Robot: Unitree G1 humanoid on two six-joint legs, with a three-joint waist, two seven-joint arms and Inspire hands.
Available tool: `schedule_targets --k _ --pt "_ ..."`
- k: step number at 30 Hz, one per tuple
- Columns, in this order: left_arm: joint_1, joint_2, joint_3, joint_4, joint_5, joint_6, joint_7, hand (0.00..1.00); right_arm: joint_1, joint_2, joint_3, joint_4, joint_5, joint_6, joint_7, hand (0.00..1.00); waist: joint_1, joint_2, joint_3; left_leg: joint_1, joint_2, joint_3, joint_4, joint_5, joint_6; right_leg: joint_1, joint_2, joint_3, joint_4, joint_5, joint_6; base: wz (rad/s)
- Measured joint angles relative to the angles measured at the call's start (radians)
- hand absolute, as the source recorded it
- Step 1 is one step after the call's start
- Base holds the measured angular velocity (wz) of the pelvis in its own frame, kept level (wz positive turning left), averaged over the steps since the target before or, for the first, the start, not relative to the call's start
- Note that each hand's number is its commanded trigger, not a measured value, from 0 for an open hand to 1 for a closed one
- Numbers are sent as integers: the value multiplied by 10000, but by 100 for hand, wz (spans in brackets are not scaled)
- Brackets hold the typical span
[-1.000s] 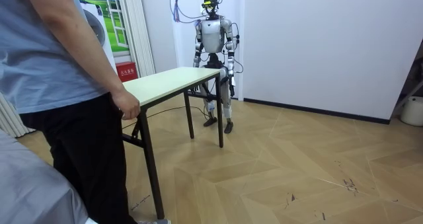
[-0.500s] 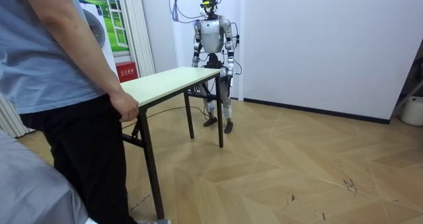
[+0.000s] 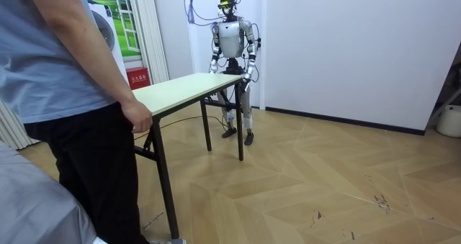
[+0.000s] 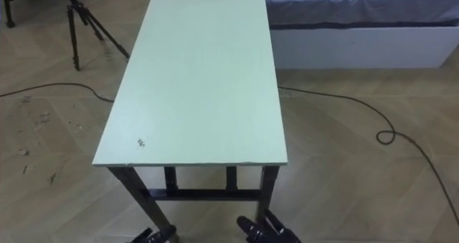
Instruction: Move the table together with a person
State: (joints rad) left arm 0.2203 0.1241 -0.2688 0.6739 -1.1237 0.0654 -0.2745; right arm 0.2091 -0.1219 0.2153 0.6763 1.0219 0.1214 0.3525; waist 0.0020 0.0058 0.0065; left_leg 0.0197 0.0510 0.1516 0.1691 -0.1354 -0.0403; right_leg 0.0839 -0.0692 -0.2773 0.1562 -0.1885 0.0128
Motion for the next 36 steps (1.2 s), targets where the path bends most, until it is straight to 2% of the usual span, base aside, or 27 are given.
schedule_targets --k 2,5,11,15,22,26,28,30,32,36 --pt "4 12 -530 -799 -263 15 2 0 127 2 473 -636 524 44 -13 0 33 6 -1 41 -6 8 -18 0 0 13 -3 25 6 0 0 -2" --pt "-85 -15 -935 -1449 -251 165 -2 0 192 -7 857 -1537 975 110 -7 0 21 9 11 108 -6 18 -22 -1 1 18 -7 71 66 1 -1 -8" --pt "-329 -19 -1134 -2139 -271 568 -4 0 180 -59 1170 -2567 1616 139 -12 0 -24 -46 71 114 -4 19 -17 -11 17 -9 -18 149 149 1 0 -1" --pt "-382 4 -1175 -2516 -709 601 224 0 49 -41 1209 -2652 1943 161 -127 0 -61 -44 68 110 -4 68 -8 -18 29 -35 -15 225 161 4 10 -1" --pt "-763 18 -1178 -2835 -755 587 713 0 -471 -33 1302 -2650 1944 106 -229 0 -217 -31 69 156 -6 93 -8 -23 39 -15 -13 294 170 6 12 -1" --pt "-1002 92 -1160 -2964 -1148 593 1108 0 -837 -127 1461 -2689 2081 117 -442 0 -249 -24 74 225 -9 93 -15 -23 38 31 -8 330 175 6 11 -5" --pt "-1254 27 -898 -3157 -1424 592 1366 0 -1073 -240 1477 -3062 2219 195 -819 0 -204 -33 82 298 -2 96 -58 -23 38 32 -8 466 319 5 9 -9" --pt "-1330 59 -838 -3187 -1805 622 1543 0 -1134 -241 1477 -3069 2301 249 -1004 0 -191 -78 123 415 -2 93 -105 -23 38 99 -6 576 319 5 9 -11" --pt "-1391 145 -691 -3194 -2065 688 1608 0 -1161 -236 1470 -3102 2544 249 -1121 0 -195 -131 200 449 -3 105 -127 -25 38 128 -7 538 324 6 10 0" --pt "-1406 133 -112 -3145 -2137 810 1856 0 -1261 -252 1228 -3077 2920 345 -1498 0 -152 -136 232 465 -3 94 -111 -28 44 133 -3 536 344 26 11 0"
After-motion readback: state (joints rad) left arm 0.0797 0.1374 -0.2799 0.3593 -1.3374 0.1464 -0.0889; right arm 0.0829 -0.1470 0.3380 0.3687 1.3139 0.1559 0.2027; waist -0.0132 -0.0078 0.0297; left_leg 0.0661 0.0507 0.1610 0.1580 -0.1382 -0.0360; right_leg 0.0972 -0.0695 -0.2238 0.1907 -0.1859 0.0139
